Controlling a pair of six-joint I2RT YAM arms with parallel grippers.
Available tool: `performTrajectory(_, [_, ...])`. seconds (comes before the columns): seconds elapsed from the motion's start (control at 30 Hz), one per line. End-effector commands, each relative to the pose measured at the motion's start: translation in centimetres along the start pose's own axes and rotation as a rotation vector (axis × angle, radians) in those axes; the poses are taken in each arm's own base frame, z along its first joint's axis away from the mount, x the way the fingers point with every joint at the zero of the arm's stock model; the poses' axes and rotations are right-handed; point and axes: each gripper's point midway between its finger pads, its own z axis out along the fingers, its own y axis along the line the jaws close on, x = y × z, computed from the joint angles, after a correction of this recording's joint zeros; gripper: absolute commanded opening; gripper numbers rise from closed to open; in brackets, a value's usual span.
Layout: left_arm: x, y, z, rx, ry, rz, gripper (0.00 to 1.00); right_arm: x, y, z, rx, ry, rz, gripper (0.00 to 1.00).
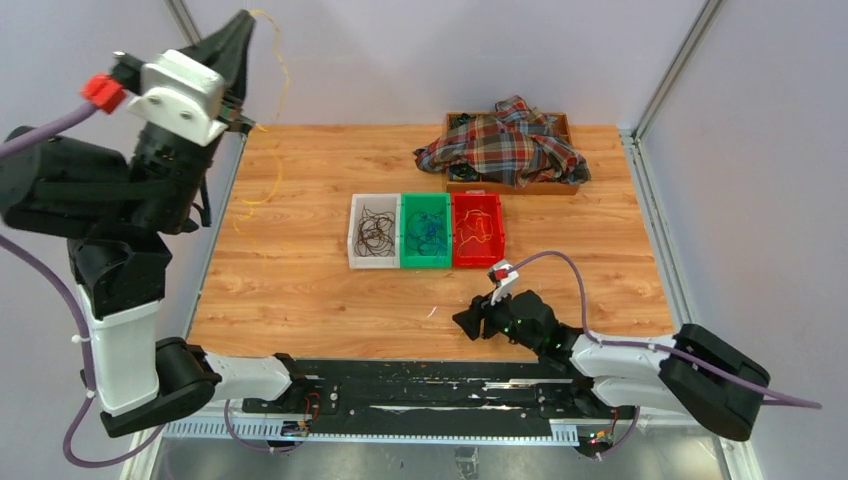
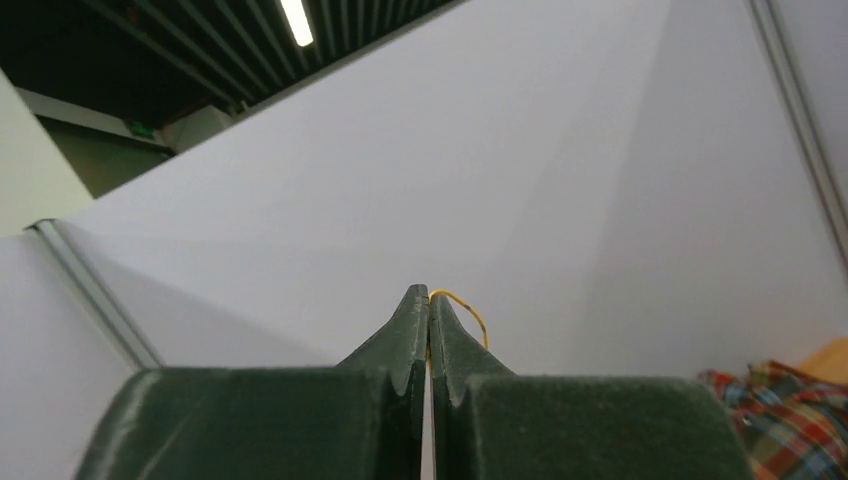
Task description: Untangle the cables
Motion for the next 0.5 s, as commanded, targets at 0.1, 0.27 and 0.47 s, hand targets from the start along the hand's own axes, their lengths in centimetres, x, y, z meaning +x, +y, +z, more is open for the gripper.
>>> performTrajectory(0.1, [4.6,-7.6,-0.5,0.270,0.122,-0.044,0.00,-5.9,1.6,-1.1,0.015,-0.110,-0.053,0.67])
performTrajectory(0.27, [6.5,-11.3,-1.0,0.385,0.166,-0.095,0.00,-9.4,2.3,-2.2,0.020,-0.195,-0.071,0.74])
performTrajectory(0.47, [7.6,-16.1,-0.2,0.513,0.182,-0.208,0.00,-14.0,2.4,-2.5,0.075,-0.319,-0.066,0.74])
